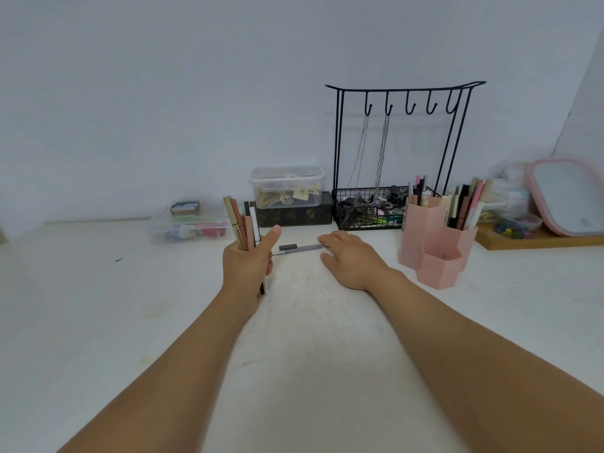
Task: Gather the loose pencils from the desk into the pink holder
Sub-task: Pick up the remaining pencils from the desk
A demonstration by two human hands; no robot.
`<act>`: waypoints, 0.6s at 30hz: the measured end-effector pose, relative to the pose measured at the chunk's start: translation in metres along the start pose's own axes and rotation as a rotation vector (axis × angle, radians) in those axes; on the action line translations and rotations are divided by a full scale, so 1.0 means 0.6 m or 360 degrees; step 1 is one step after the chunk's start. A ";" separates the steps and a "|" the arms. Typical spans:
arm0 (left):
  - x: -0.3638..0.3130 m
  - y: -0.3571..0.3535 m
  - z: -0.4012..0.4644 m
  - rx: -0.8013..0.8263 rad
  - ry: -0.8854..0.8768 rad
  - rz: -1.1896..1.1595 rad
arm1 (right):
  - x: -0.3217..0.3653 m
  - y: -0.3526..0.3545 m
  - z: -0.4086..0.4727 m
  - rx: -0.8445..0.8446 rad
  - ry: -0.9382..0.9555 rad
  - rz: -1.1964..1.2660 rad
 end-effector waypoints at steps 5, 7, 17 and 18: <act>0.003 0.001 0.003 -0.0009 0.0022 -0.0046 | 0.001 0.017 0.002 -0.0207 -0.0038 0.0165; 0.004 0.002 0.005 -0.0021 0.0037 -0.0073 | -0.001 0.020 -0.001 -0.0291 -0.0052 0.0283; 0.005 0.005 0.007 -0.0042 0.0045 -0.0103 | 0.005 0.040 -0.033 -0.0337 -0.0217 0.0625; 0.005 0.005 0.008 -0.0039 0.0043 -0.0099 | 0.005 0.042 -0.034 -0.0344 -0.0236 0.0632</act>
Point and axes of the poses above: each hand's wrist, its own z-axis towards the middle knuckle, its own y-axis out of the back of the hand, x = y × z, the point moved 7 cm from there along z, towards the middle knuckle, and after that the axes turned 11 degrees about y, right-handed, at the moved point
